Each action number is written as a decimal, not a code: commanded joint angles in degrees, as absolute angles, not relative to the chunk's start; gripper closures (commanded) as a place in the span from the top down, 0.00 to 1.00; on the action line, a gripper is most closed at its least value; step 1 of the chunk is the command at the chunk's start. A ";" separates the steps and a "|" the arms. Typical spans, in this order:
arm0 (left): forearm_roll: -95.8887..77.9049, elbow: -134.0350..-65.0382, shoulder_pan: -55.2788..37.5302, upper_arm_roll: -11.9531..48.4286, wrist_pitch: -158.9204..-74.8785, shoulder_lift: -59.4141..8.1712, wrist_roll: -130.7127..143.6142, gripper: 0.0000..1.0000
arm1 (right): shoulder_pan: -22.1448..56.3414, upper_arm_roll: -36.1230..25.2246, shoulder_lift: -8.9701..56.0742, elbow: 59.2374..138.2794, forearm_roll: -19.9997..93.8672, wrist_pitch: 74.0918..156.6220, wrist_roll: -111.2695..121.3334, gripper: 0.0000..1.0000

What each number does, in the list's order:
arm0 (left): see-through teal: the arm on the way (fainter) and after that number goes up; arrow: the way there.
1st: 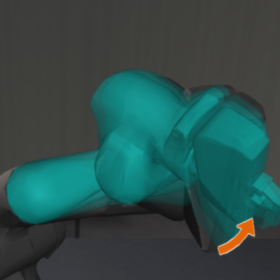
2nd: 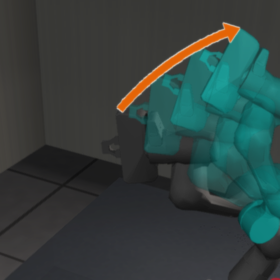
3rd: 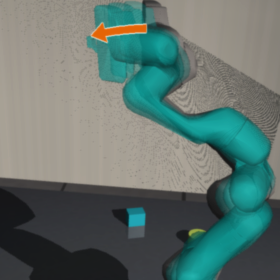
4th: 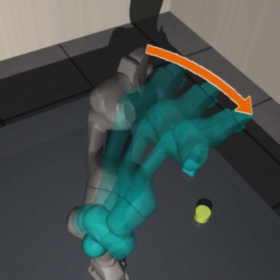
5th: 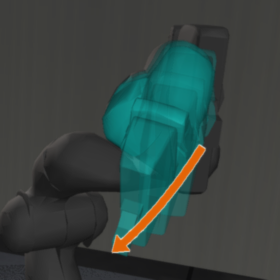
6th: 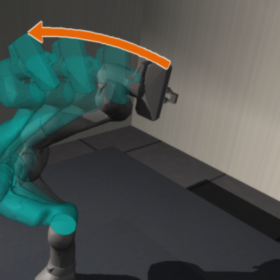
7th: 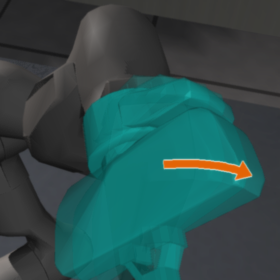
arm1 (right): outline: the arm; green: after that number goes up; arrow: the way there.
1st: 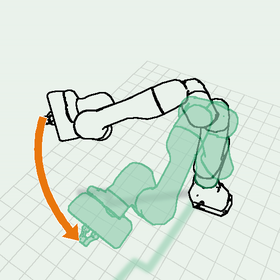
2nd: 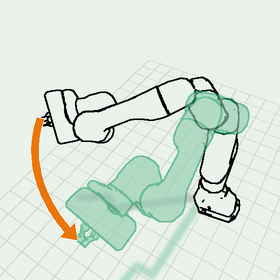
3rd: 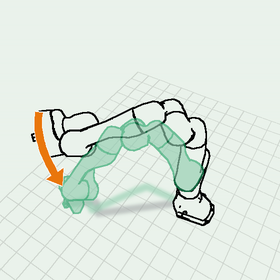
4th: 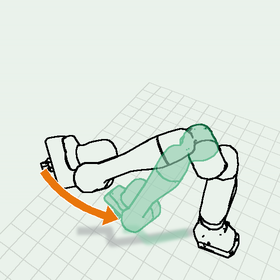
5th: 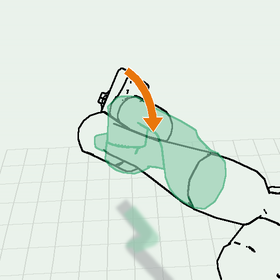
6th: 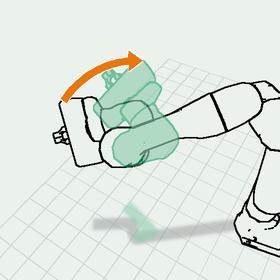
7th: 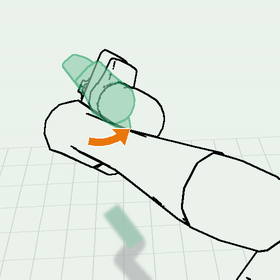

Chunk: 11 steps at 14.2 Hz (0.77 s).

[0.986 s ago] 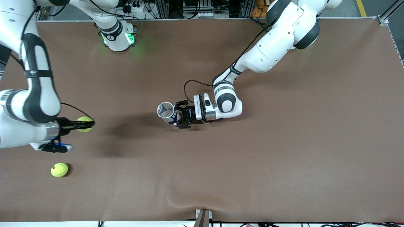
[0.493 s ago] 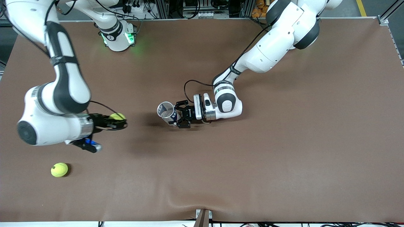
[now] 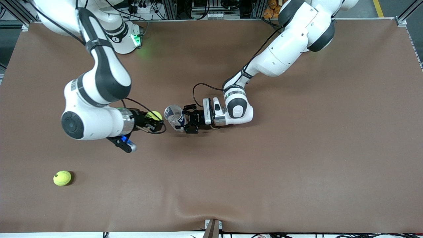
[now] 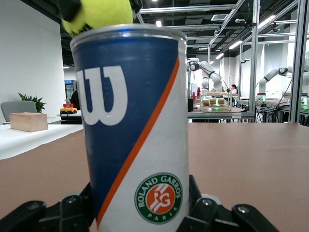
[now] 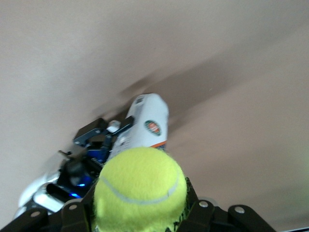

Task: Insert tennis ball vertically with right arm
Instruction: 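Move the held ball over the can opening with the right gripper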

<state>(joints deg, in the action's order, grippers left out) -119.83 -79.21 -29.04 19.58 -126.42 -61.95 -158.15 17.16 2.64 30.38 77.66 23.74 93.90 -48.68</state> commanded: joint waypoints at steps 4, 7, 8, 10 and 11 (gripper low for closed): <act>-122.52 -78.75 -29.27 19.69 -124.98 -63.28 -167.87 0.71 | 21.35 1.85 30.76 77.61 26.54 95.89 -55.54 0.48; -122.52 -78.75 -29.27 19.69 -124.98 -63.46 -167.87 0.71 | 22.15 1.85 31.64 78.48 26.46 95.98 -56.51 0.48; -122.52 -78.75 -29.27 19.69 -124.98 -63.54 -167.87 0.71 | 22.15 1.85 31.73 79.10 26.37 95.98 -56.51 0.48; -122.43 -78.75 -29.27 19.69 -124.98 -63.63 -167.87 0.71 | 21.97 1.76 32.08 80.33 26.02 95.98 -56.51 0.49; -122.43 -78.75 -29.27 19.69 -124.98 -63.72 -167.87 0.71 | 22.06 1.76 32.08 80.51 25.84 95.98 -56.51 0.51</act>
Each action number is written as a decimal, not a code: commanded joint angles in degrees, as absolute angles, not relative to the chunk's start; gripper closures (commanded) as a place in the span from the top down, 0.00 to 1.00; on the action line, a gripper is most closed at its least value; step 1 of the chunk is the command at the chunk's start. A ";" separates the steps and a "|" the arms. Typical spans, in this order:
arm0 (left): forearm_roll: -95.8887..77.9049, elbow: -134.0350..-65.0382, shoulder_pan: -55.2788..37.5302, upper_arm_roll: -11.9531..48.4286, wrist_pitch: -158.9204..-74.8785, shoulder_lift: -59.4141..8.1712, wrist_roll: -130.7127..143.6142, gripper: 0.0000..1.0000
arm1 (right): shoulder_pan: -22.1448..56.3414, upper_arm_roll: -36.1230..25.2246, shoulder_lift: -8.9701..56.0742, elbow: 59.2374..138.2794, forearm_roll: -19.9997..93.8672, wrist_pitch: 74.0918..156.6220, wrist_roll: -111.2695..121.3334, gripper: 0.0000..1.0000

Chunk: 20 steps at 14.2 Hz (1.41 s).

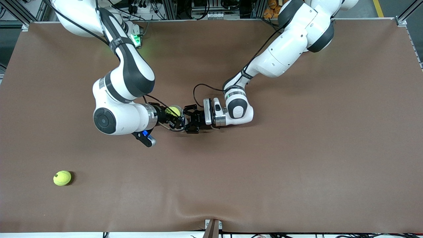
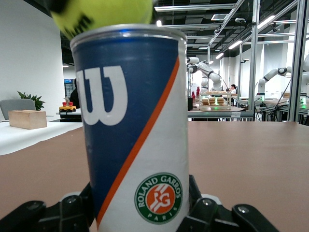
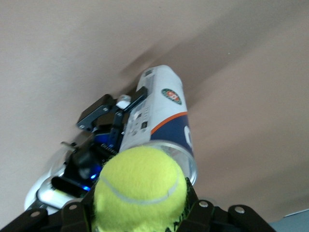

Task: Insert tennis ball vertically with right arm
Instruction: 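Open the right gripper to drop the ball into the can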

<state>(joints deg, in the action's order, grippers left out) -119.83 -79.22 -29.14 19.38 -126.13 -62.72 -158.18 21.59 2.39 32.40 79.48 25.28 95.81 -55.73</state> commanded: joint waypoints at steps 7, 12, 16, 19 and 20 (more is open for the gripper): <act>-122.43 -78.75 -29.27 19.69 -124.98 -64.07 -167.96 0.71 | 22.32 1.76 32.34 81.39 25.75 95.63 -56.43 1.00; -122.52 -78.75 -29.27 19.69 -124.98 -64.07 -167.96 0.71 | 22.68 1.76 32.26 81.30 25.75 95.45 -56.43 1.00; -122.43 -78.75 -29.27 19.69 -124.98 -64.07 -167.96 0.71 | 21.10 1.41 31.47 81.12 24.71 95.36 -55.29 1.00; -122.52 -78.75 -29.27 19.69 -124.98 -64.16 -167.96 0.72 | 16.80 1.41 30.15 81.12 18.92 93.52 -47.67 1.00; -122.61 -78.75 -29.27 19.69 -124.98 -64.33 -167.96 0.73 | 14.96 1.41 30.15 81.04 16.20 93.43 -44.50 1.00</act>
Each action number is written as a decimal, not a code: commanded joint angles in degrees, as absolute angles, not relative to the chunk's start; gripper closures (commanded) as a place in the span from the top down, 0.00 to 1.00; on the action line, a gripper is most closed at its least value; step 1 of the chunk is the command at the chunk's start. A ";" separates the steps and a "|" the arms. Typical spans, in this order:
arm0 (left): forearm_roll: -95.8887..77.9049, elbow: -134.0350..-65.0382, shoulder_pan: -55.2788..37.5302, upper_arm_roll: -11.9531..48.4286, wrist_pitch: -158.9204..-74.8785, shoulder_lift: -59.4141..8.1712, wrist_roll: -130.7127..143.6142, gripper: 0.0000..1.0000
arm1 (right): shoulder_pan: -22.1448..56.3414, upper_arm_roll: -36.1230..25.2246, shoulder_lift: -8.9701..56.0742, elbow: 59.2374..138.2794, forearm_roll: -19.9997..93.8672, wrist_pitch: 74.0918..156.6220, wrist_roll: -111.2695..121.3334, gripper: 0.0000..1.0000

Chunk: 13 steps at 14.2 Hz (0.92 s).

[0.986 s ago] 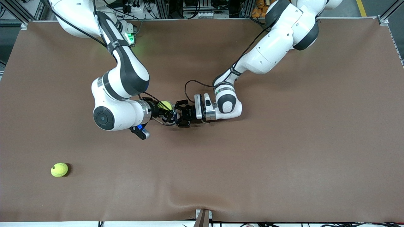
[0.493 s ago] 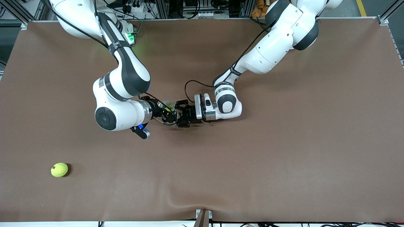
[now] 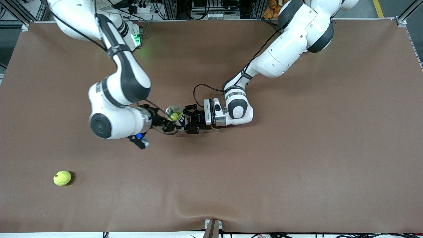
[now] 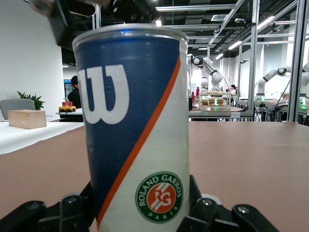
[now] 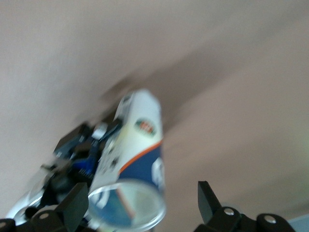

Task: Insert tennis ball vertically with right arm
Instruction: 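Move the right gripper to the second tennis ball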

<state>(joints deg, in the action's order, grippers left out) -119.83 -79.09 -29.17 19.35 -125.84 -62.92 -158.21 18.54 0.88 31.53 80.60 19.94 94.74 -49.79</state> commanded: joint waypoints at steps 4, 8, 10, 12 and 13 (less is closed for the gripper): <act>-122.87 -78.75 -29.36 19.69 -124.98 -64.69 -167.96 0.76 | 6.18 1.41 30.58 80.60 8.11 93.69 -21.96 1.00; -122.78 -78.75 -29.44 19.69 -124.98 -64.69 -168.31 0.74 | 0.01 1.41 33.13 80.60 1.06 99.65 -3.81 1.00; -122.78 -78.75 -29.36 19.69 -124.98 -64.69 -168.40 0.73 | -2.27 1.41 34.88 80.60 -0.96 104.04 3.56 1.00; -122.87 -78.75 -29.36 19.69 -124.98 -64.69 -168.40 0.72 | -4.38 1.41 36.56 80.60 -1.32 108.35 9.20 1.00; -122.87 -78.75 -29.36 19.69 -124.98 -64.69 -168.40 0.72 | -4.74 1.41 37.26 80.60 -1.41 109.85 12.80 1.00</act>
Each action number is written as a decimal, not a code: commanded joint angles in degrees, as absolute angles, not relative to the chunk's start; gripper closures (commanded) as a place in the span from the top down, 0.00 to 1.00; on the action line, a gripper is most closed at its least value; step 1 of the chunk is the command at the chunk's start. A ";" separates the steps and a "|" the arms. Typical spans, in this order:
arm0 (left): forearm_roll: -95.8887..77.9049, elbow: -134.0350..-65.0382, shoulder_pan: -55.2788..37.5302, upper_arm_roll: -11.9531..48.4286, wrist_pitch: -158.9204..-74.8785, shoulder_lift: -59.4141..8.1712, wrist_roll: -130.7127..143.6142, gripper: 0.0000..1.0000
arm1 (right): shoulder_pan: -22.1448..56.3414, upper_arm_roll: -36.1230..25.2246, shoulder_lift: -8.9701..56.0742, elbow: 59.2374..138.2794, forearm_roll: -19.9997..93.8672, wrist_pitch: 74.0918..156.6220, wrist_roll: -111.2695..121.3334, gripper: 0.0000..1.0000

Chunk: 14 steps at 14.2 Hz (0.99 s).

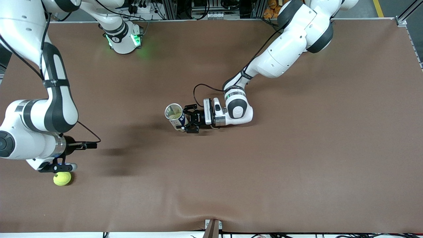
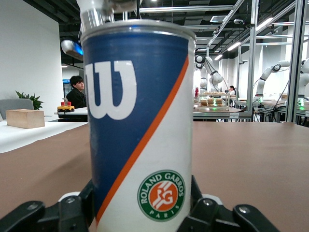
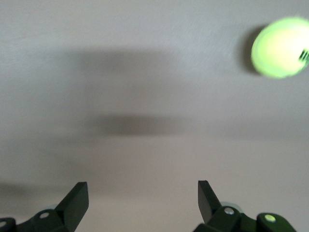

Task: Insert tennis ball vertically with right arm
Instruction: 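Move the right gripper to the second tennis ball, then grasp the Wilson tennis ball with the right gripper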

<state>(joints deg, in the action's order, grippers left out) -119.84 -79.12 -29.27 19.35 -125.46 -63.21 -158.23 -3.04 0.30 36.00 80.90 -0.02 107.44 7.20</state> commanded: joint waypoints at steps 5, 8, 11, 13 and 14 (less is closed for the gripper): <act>-122.87 -78.75 -29.36 19.69 -124.98 -64.69 -168.40 0.71 | -7.20 1.32 40.07 80.51 -5.89 122.23 36.69 1.00; -122.87 -78.75 -29.36 19.69 -124.98 -64.69 -168.40 0.71 | -9.66 1.32 41.92 80.51 -5.63 126.99 46.81 1.00; -122.87 -78.75 -29.36 19.69 -124.98 -64.69 -168.40 0.71 | -10.89 1.41 43.15 80.07 -5.28 128.92 55.43 1.00; -122.87 -78.75 -29.36 19.69 -124.98 -64.78 -168.40 0.71 | -11.95 1.49 44.20 80.07 -5.01 132.08 59.31 1.00; -122.87 -78.75 -29.36 19.69 -124.98 -64.86 -168.40 0.71 | -12.21 1.49 44.73 79.98 -5.01 134.01 60.11 1.00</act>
<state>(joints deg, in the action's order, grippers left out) -119.84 -79.12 -29.27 19.34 -125.41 -63.22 -158.23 -10.42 0.28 43.06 80.90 -4.47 129.91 55.03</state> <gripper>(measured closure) 0.291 0.000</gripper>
